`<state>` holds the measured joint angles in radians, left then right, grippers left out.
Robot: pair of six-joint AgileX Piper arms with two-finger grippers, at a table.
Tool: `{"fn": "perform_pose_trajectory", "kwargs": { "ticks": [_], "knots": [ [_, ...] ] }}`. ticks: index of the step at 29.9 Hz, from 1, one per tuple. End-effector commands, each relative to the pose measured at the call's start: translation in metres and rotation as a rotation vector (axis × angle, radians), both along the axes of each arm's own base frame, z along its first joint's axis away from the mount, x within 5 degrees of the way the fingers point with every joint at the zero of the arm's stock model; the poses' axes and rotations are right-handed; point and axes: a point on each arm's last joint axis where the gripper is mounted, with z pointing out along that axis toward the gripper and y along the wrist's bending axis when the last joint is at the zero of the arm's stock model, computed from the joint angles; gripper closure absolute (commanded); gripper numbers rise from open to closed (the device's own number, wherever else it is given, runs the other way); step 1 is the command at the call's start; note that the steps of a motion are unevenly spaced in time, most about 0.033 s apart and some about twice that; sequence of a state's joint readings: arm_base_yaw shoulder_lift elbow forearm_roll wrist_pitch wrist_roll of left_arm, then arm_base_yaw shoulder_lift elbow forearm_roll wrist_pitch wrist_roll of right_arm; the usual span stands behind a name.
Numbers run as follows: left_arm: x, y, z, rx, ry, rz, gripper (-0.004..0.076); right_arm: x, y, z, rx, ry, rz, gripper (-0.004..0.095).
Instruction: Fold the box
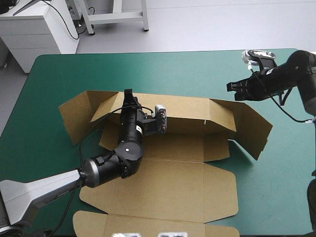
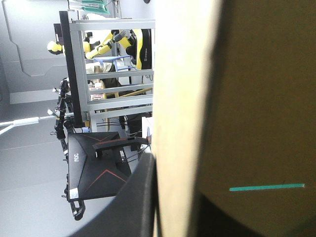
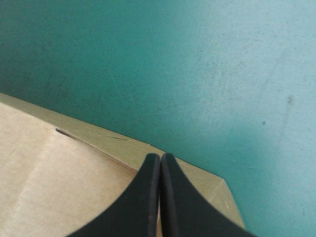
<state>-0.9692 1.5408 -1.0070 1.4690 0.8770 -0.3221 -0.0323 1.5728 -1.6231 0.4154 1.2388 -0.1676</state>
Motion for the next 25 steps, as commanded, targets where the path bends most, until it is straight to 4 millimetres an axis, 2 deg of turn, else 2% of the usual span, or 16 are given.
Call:
{"fn": "perform_pose_trajectory", "kwargs": {
  "ticks": [1,16,19,25],
  "knots": [
    [-0.004,0.000,0.012,-0.051,-0.021,-0.001,0.0732,-0.017,0.000,0.028,0.058,-0.089,0.026,0.0928],
    [-0.003,0.000,0.012,-0.050,-0.024,-0.004,0.0732,-0.009,-0.010,0.028,-0.023,-0.157,-0.057,0.0926],
    [0.002,0.003,0.016,-0.026,-0.062,-0.011,0.0732,-0.002,-0.012,0.021,-0.010,-0.134,-0.070,0.0926],
    [0.008,0.006,0.021,0.018,-0.123,-0.022,0.0732,0.019,-0.034,-0.004,0.117,-0.025,-0.122,0.0928]
  ]
}}
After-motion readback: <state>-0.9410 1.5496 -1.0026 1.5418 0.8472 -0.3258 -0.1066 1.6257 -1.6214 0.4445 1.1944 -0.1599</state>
